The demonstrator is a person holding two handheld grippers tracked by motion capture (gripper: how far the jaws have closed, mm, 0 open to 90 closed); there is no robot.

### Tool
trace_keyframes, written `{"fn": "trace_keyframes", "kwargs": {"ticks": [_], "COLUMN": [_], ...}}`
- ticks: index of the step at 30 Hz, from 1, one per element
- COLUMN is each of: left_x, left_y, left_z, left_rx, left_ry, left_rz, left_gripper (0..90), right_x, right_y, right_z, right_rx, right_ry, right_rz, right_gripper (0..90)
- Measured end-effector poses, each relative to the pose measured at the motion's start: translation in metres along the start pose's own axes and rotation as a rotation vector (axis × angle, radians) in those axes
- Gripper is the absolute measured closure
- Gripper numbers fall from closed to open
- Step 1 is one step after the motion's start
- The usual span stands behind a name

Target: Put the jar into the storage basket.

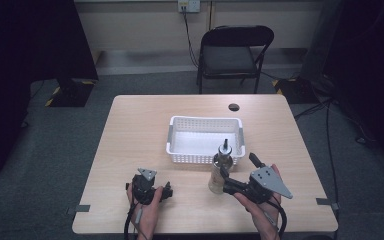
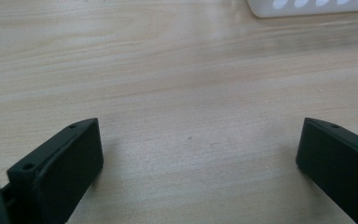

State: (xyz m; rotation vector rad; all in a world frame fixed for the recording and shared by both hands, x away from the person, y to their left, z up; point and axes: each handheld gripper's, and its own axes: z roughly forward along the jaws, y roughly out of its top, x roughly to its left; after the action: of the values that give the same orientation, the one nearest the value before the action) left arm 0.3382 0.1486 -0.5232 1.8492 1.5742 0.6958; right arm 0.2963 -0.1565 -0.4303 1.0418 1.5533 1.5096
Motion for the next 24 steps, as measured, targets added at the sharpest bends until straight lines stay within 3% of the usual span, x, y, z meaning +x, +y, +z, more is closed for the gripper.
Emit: {"fn": "trace_keyframes", "kwargs": {"ticks": [10,24], "left_x": [0.000,0.000], "left_y": [0.000,0.000], "left_z": [0.000,0.000], "left_rx": [0.000,0.000], "left_ry": [0.000,0.000], "left_rz": [0.000,0.000], "left_gripper": [0.0,0.0], "right_x": [0.006,0.006], "right_y": [-0.019,-0.038], "right_z": [0.019,0.031], "right_rx": [0.037,0.086], "right_ry": [0.033,0.057], "right_rz": [-0.003,0.024], "right_gripper": [6.5,22.8]}}
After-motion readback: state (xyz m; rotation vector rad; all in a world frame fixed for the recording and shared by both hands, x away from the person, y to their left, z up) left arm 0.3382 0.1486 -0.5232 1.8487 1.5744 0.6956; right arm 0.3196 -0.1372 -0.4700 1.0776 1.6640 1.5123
